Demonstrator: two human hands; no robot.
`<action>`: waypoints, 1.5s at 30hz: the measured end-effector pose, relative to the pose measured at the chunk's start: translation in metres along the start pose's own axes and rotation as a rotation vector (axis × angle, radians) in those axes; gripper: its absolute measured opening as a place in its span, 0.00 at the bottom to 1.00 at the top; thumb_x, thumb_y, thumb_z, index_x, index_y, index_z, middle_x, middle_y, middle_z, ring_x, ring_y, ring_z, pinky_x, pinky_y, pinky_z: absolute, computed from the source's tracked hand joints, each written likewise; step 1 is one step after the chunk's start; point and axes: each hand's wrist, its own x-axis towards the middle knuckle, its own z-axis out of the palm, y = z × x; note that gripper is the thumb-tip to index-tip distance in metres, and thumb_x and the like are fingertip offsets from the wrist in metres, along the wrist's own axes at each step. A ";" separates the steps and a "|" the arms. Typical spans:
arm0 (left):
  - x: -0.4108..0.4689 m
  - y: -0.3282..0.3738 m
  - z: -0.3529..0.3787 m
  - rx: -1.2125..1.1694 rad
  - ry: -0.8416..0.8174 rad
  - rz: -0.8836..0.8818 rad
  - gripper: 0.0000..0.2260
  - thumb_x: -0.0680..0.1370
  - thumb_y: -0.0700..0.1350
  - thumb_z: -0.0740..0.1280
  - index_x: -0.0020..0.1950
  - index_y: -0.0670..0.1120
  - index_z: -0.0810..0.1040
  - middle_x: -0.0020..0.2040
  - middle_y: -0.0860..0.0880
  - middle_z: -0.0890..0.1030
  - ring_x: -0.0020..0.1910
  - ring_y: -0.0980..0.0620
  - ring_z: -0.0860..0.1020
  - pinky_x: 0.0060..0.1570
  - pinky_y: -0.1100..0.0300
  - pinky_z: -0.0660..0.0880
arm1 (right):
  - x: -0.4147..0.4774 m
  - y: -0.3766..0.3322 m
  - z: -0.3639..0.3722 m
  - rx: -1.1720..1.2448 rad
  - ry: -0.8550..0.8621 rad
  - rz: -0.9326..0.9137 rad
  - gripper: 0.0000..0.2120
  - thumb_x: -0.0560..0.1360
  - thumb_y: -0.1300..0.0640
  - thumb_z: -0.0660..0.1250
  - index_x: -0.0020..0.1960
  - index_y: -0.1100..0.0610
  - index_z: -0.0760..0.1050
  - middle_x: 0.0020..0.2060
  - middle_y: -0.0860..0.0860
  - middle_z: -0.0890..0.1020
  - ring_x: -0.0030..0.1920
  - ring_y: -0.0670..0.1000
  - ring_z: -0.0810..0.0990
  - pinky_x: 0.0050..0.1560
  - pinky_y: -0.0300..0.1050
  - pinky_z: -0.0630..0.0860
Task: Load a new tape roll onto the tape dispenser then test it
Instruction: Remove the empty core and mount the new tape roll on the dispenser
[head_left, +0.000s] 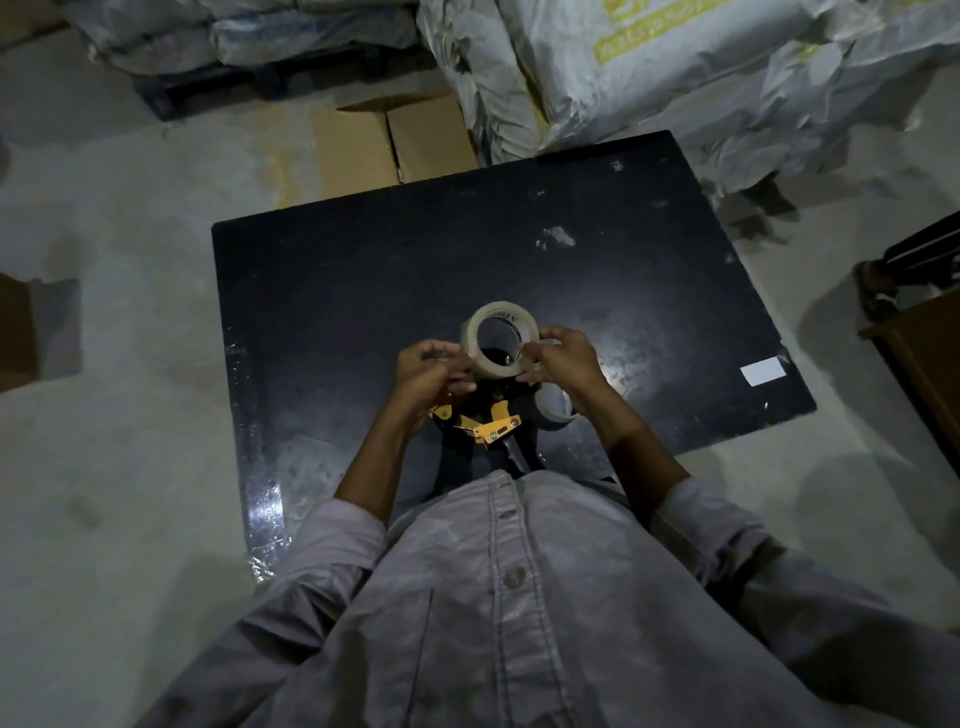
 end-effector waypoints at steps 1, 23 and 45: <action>0.001 0.001 -0.004 0.021 0.005 0.018 0.21 0.78 0.43 0.83 0.66 0.34 0.82 0.57 0.33 0.89 0.43 0.42 0.90 0.40 0.55 0.89 | 0.002 0.000 0.000 -0.039 0.025 -0.018 0.19 0.82 0.63 0.78 0.71 0.63 0.81 0.51 0.63 0.91 0.42 0.60 0.93 0.50 0.60 0.91; 0.027 0.000 -0.023 0.512 0.004 0.152 0.10 0.78 0.48 0.83 0.54 0.42 0.93 0.47 0.46 0.92 0.43 0.51 0.89 0.43 0.55 0.84 | 0.025 -0.006 0.014 -0.736 -0.010 -0.355 0.18 0.89 0.47 0.69 0.74 0.55 0.84 0.68 0.57 0.88 0.69 0.60 0.86 0.65 0.49 0.79; 0.063 -0.027 -0.042 0.659 -0.188 0.244 0.25 0.75 0.50 0.82 0.70 0.64 0.86 0.68 0.59 0.87 0.72 0.52 0.83 0.76 0.34 0.76 | 0.016 0.053 0.045 -0.645 0.283 -0.679 0.25 0.91 0.44 0.51 0.77 0.53 0.79 0.67 0.59 0.86 0.62 0.63 0.87 0.56 0.58 0.87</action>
